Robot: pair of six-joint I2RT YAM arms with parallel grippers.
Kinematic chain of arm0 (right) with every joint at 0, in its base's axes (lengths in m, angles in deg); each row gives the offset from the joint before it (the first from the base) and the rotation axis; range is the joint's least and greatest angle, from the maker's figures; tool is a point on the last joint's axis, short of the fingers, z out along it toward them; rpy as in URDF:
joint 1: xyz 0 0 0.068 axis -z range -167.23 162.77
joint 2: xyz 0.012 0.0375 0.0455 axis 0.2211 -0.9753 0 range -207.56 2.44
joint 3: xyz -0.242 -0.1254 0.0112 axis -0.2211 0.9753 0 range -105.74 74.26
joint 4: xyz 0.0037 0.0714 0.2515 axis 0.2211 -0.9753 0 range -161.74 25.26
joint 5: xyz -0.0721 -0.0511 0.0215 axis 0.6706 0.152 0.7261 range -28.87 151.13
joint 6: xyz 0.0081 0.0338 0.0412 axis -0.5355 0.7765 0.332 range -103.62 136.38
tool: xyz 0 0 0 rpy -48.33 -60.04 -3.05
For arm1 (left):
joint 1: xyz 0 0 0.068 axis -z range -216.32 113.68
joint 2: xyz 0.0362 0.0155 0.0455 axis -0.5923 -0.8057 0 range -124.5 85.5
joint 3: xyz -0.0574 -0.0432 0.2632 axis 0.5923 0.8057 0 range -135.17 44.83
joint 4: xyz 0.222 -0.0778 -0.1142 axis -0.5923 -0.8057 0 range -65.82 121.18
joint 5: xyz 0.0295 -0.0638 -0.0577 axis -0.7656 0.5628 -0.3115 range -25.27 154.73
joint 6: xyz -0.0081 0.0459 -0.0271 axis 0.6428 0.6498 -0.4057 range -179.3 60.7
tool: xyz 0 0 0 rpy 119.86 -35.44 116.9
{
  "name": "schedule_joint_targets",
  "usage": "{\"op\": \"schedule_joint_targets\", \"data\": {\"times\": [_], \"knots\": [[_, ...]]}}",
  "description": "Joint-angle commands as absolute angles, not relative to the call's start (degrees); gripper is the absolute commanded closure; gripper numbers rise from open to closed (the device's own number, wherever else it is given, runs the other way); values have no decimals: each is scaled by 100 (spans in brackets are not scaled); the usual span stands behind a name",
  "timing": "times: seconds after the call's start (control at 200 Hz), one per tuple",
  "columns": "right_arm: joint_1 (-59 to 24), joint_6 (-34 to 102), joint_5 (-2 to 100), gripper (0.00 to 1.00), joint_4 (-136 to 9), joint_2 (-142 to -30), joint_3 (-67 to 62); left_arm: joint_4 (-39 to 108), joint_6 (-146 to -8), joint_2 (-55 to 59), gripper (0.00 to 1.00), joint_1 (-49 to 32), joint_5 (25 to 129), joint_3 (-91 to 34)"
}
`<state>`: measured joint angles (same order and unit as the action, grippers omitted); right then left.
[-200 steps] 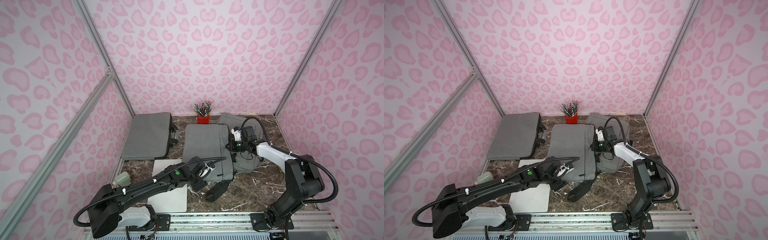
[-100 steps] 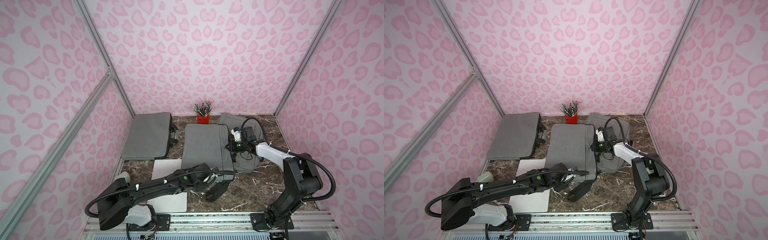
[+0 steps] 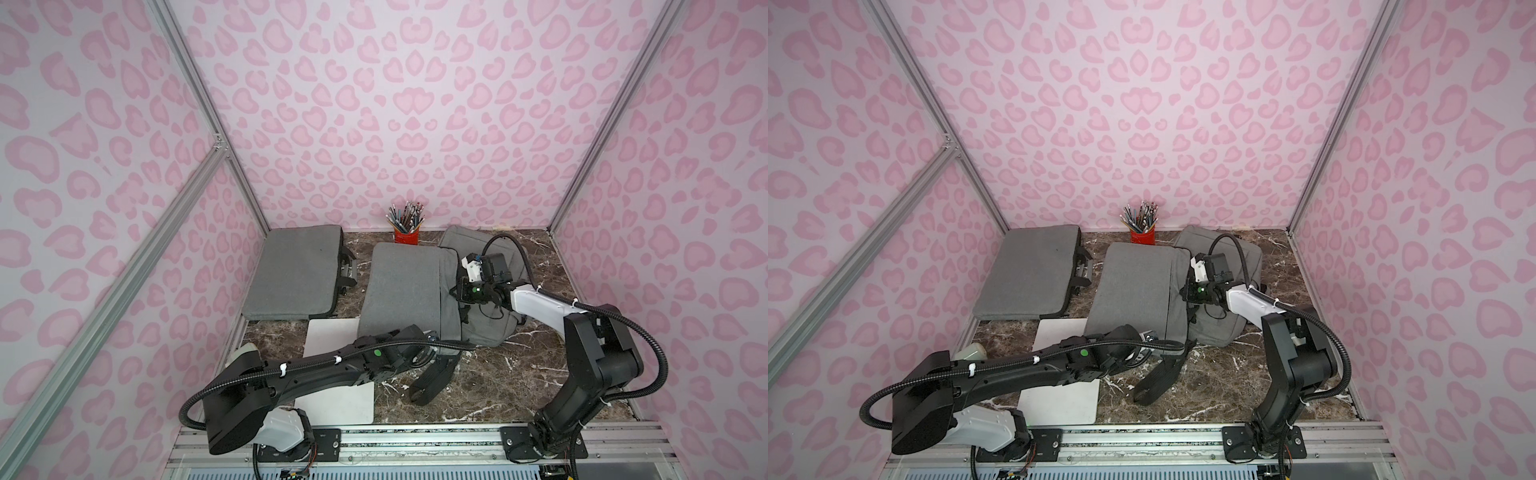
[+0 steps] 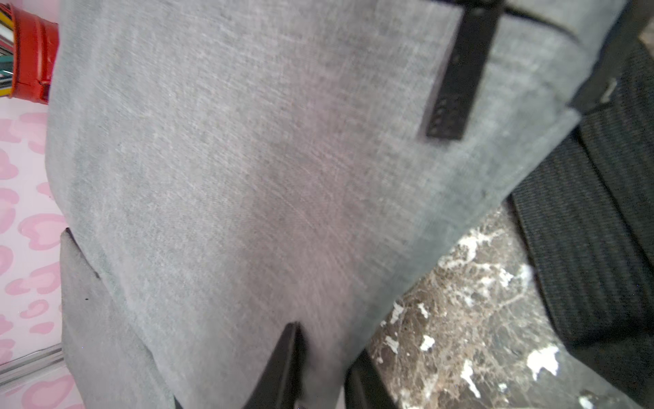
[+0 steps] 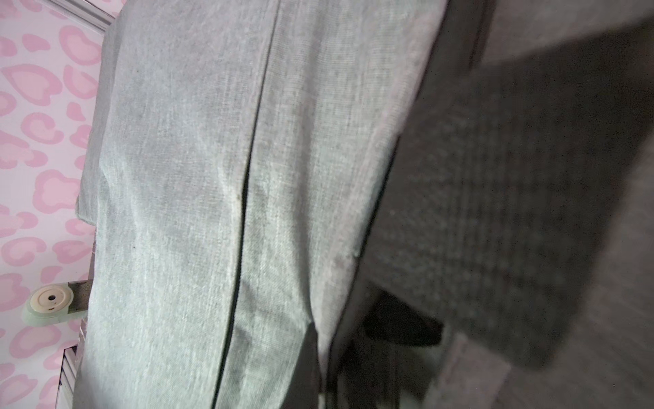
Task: Open the zippered laptop bag and take out the laptop
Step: Unzip the zipper on the zippered laptop bag.
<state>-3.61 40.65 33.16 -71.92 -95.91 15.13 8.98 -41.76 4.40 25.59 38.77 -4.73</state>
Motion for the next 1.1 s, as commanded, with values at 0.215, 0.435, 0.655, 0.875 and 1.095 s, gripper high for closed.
{"op": "schedule_joint_targets", "data": {"times": [0.215, 0.435, 0.655, 0.875, 1.095], "knots": [[-410, 4002, 3665, 69, -7405, -9043, 1648, 754, -4287, 504, 98, 2547, 3940, -780], [-365, 4046, 4230, 48, -7452, -7801, 2074, 638, -4302, 218, 98, 2547, 3999, -990], [-475, 3881, 4083, 45, -7049, -5927, 3379, 658, -4269, 111, 98, 2546, 4122, -1116], [-1465, 4040, 4671, 56, -6368, -3799, 4885, 613, -4124, 175, 98, 2527, 4219, -1286], [-2736, 4259, 5691, 61, -5586, -2135, 6267, 452, -4017, 48, 98, 2494, 4376, -1527]]}}
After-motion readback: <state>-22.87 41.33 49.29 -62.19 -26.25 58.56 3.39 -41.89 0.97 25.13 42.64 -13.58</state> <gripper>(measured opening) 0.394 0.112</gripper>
